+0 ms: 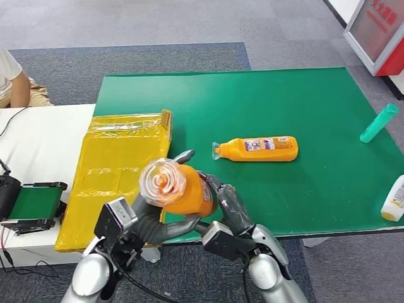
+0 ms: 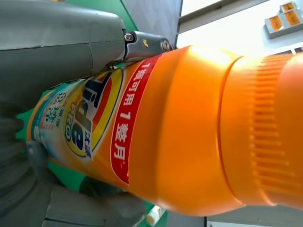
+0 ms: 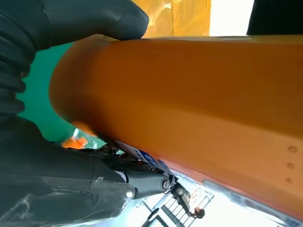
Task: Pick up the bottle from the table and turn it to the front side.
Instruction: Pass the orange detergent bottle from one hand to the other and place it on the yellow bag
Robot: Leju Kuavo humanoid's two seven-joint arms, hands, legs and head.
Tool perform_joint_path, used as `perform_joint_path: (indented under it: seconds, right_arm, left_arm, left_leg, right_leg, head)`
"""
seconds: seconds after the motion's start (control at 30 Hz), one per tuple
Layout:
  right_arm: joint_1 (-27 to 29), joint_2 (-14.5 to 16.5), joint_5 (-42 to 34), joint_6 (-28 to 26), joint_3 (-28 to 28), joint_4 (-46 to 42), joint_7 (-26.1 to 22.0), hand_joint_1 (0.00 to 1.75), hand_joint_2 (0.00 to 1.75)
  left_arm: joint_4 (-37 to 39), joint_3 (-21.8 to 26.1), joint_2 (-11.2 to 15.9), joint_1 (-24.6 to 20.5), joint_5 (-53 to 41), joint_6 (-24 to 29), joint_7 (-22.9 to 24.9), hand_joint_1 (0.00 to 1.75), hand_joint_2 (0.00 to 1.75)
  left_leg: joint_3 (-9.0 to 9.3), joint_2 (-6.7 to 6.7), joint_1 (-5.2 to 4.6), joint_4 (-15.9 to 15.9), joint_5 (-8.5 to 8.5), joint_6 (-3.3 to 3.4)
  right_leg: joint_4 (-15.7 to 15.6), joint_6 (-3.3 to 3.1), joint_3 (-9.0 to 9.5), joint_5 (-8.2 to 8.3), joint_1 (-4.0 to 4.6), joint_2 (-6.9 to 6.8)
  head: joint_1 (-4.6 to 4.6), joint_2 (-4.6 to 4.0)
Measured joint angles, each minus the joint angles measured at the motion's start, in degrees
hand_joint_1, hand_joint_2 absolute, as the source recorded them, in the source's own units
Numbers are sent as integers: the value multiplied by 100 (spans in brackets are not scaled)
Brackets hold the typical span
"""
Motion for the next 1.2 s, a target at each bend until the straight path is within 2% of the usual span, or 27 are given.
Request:
perform_joint_path:
  seconds: [0.5,0.6,0.63,0.73,0.77,0.93,1.1,1.2]
  right_arm:
    - [-24,0,112,-102,7,32,126,175,175]
    - [-22,5,57,-158,-33,53,263,175,175]
    - [2,9,38,-186,-76,50,320,164,175]
    - [88,33,-9,-238,-226,3,441,34,175]
    - [104,50,-38,-231,-256,-22,488,0,175]
    - [279,100,-251,-144,-673,-197,883,0,175]
    - [346,120,-404,-64,-902,-544,1074,0,175]
    - [337,120,-467,-66,-1008,-770,1112,0,175]
  left_arm:
    - [0,88,-114,6,-753,323,-157,175,175]
    - [-35,70,-142,46,-1580,775,-223,175,175]
    - [-87,57,-159,83,-2151,1038,-225,175,175]
    - [-305,10,-231,233,-3763,1610,-176,175,175]
    - [-362,1,-254,284,-4046,1705,-157,175,175]
    - [-759,389,-269,415,-4991,2434,-74,175,175]
    - [-1254,878,-270,551,-7496,3506,62,175,175]
    - [-1444,1142,-270,574,-8026,3629,155,175,175]
  left_leg:
    - [-1,0,0,0,1,-1]
    - [0,0,0,0,1,-1]
    - [0,0,0,0,1,-1]
    - [-2,0,0,0,0,-2]
    - [-2,1,0,0,0,-2]
    - [-7,-2,1,0,-1,-1]
    - [-8,-2,1,0,1,-2]
    - [-8,-3,1,0,1,-2]
  right_leg:
    - [1,0,-1,-1,1,0]
    - [1,0,-2,0,1,0]
    - [1,0,-3,-1,1,0]
    - [1,0,-5,-1,1,1]
    - [1,0,-6,-1,1,1]
    - [3,0,-6,-3,2,-4]
    - [5,-1,-10,-2,2,-3]
    - [5,1,-8,-3,2,-4]
  head:
    - [0,0]
    - [-1,0]
    - [-1,0]
    - [1,0]
    - [1,0]
    - [1,0]
    - [0,0]
    - [0,0]
